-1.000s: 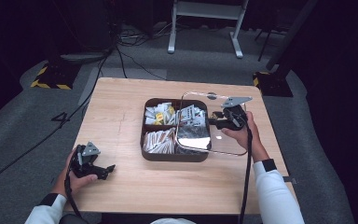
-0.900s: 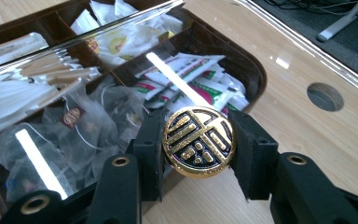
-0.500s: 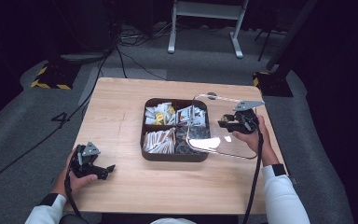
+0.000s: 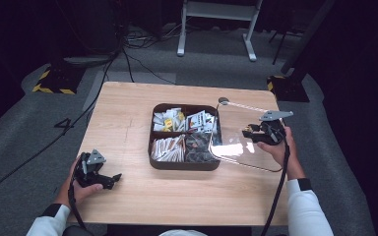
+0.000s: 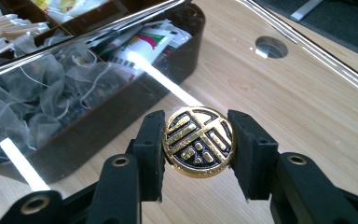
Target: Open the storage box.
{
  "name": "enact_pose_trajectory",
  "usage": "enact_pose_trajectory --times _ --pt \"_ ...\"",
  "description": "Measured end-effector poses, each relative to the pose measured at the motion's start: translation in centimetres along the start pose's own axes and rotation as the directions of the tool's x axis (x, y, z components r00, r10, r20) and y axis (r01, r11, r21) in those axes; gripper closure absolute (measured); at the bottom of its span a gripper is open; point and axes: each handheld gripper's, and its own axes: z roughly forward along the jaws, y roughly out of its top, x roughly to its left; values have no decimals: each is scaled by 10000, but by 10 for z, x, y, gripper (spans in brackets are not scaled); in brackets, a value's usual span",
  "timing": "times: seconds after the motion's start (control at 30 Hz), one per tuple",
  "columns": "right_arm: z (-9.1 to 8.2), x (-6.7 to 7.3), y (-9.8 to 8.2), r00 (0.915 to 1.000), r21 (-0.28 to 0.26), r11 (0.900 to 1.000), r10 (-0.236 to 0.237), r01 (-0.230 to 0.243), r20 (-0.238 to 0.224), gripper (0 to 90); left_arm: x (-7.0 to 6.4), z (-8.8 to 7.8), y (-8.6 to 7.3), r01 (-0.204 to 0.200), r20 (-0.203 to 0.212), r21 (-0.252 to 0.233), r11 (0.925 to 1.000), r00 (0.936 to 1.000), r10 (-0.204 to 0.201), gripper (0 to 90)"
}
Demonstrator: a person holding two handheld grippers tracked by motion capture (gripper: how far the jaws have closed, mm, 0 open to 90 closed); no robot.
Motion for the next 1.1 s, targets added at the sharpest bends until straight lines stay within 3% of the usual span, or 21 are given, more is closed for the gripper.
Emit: enact_pose_trajectory --times 0.6,1.1 --pt "-16 -20 -25 9988 53 9992 407 -409 266 586 0 0 0 2 4 1 10000 10000 -2 1" --pt "-17 -31 -42 9964 359 9969 676 -694 509 586 0 0 0 -1 4 1 10000 10000 1 2"
